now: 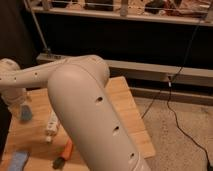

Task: Place the ceramic cup in the ceramic bowl

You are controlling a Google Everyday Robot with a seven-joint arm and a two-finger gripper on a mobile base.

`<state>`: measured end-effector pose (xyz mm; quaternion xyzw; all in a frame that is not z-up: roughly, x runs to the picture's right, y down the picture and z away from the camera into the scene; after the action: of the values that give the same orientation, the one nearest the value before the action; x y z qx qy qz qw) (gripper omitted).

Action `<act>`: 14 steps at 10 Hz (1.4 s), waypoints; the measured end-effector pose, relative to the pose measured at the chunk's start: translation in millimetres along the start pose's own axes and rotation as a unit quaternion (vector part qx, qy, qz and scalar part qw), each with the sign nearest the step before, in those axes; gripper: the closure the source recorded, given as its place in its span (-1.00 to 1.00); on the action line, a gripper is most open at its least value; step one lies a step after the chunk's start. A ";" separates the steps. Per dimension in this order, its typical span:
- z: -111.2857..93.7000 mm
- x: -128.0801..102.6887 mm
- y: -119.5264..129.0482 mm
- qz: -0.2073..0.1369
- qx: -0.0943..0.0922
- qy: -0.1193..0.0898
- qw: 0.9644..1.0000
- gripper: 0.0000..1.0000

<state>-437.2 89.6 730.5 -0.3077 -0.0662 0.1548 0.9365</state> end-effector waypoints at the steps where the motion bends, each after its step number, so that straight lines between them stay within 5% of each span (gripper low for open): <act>1: 4.1 -4.8 3.4 -0.008 -0.004 -0.005 1.000 -0.30; 6: 24.8 -27.6 17.9 -0.055 0.008 -0.036 0.998 -0.30; 10: 46.0 -33.5 36.9 -0.083 0.005 -0.027 0.996 -0.30; 14: 54.0 -44.6 21.8 -0.082 0.029 -0.021 0.996 -0.30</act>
<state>-496.6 121.5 759.5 -0.2708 -0.1059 0.0859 0.9529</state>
